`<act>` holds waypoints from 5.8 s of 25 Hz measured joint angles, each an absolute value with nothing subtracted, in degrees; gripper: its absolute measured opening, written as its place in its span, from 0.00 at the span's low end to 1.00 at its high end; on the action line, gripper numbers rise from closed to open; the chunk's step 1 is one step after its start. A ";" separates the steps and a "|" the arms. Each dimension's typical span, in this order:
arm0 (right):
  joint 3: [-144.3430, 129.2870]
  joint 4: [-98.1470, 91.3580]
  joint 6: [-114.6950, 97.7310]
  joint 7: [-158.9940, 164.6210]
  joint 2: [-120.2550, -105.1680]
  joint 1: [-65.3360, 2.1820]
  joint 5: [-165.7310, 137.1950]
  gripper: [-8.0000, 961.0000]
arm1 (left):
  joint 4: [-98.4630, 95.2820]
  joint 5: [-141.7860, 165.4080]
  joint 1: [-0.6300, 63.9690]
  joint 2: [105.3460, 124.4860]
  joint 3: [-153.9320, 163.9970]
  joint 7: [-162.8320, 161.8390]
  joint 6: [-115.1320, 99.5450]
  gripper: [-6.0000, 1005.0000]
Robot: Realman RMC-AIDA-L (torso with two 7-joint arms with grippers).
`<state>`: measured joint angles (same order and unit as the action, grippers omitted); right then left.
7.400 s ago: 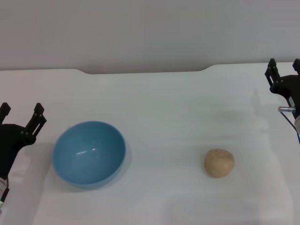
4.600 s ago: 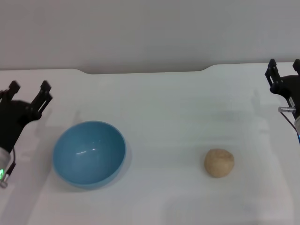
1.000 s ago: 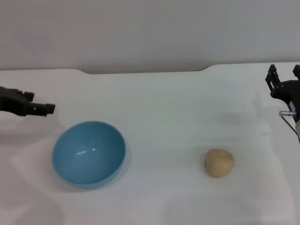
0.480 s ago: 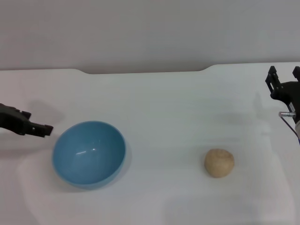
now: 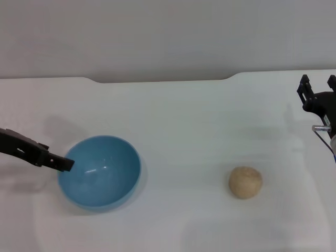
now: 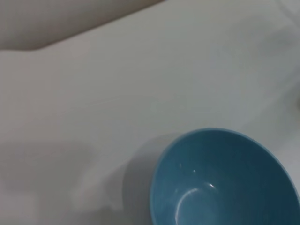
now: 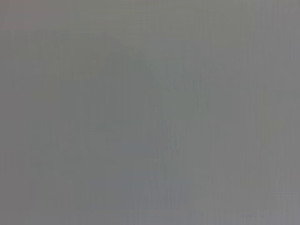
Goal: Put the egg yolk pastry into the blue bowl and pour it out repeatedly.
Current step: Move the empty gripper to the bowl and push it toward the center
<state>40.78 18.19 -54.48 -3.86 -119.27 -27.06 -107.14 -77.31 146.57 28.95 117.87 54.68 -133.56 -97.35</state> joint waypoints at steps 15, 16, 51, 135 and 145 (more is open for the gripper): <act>40.36 18.10 -54.49 -3.87 -119.27 -26.42 -107.14 0.63 | -77.25 145.96 29.37 118.13 68.85 -145.13 -90.45 0.80; 40.33 18.07 -54.49 -3.87 -119.27 -26.40 -107.14 0.63 | -77.21 145.94 29.37 118.14 69.22 -145.55 -89.80 0.80; 40.16 17.58 -54.81 -3.87 -119.27 -25.36 -107.34 0.63 | -69.61 147.17 29.50 117.61 75.09 -148.75 -73.50 0.80; 42.09 28.18 -46.42 -3.87 -117.61 -24.97 -107.37 0.63 | -55.99 152.58 35.96 117.50 74.72 -146.04 -75.69 0.08; 53.09 43.34 -18.59 -4.54 -111.88 -26.32 -108.98 0.63 | -56.27 152.53 35.71 117.50 74.52 -146.31 -75.98 0.01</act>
<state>53.09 43.34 -18.59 -4.54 -111.88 -26.32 -108.98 -56.27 152.53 35.71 117.50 74.52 -146.31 -75.98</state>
